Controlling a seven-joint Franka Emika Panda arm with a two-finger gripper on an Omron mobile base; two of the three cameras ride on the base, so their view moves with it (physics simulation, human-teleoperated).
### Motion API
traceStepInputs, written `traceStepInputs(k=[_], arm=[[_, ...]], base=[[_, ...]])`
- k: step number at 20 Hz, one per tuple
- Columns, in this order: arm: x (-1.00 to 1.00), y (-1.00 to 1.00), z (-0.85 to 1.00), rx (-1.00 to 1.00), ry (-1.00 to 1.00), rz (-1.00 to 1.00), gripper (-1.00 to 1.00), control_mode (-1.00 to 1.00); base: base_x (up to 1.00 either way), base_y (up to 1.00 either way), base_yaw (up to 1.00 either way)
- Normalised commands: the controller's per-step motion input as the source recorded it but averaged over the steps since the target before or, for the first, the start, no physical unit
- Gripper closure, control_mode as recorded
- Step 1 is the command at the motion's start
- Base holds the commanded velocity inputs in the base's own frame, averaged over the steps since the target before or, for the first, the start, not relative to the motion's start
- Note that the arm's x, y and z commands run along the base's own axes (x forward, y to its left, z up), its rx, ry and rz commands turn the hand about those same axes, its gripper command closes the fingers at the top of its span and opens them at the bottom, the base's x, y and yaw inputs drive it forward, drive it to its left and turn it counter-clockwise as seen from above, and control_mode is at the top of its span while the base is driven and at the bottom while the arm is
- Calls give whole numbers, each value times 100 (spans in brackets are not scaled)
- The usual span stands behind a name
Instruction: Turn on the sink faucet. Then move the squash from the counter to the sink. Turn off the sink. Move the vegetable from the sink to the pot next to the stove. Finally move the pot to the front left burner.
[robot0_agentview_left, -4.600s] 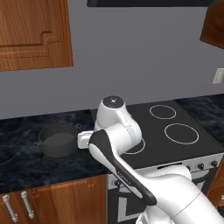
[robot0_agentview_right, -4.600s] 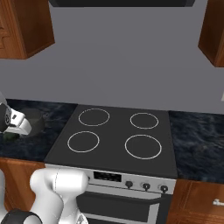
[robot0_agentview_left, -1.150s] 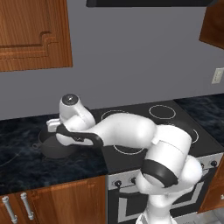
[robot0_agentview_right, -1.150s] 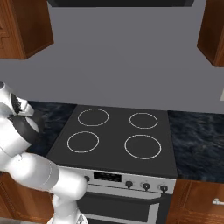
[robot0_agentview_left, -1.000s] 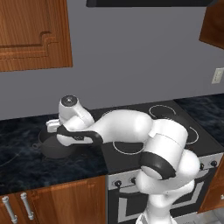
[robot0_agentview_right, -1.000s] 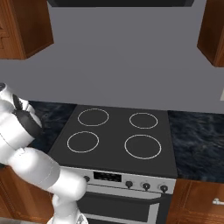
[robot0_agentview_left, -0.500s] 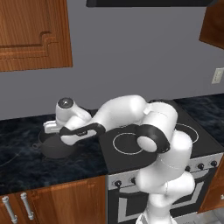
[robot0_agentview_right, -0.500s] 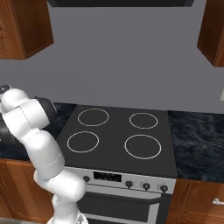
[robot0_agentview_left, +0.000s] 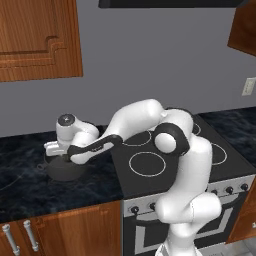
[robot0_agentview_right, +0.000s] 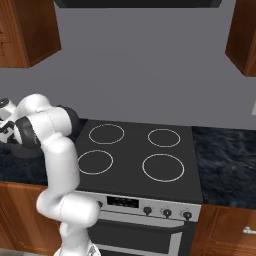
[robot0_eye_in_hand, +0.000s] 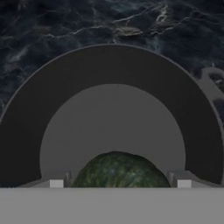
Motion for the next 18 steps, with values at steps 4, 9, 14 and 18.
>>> traceStepInputs(k=[4,9,14,18], arm=[[13,12,-23,-1,3,0,100,-100],[14,3,-29,0,1,0,100,-100],[16,0,-17,0,0,0,-100,-100],[16,0,-4,0,0,0,-100,-100]], base=[[0,0,0],[0,0,0],[0,0,0],[0,0,0]])
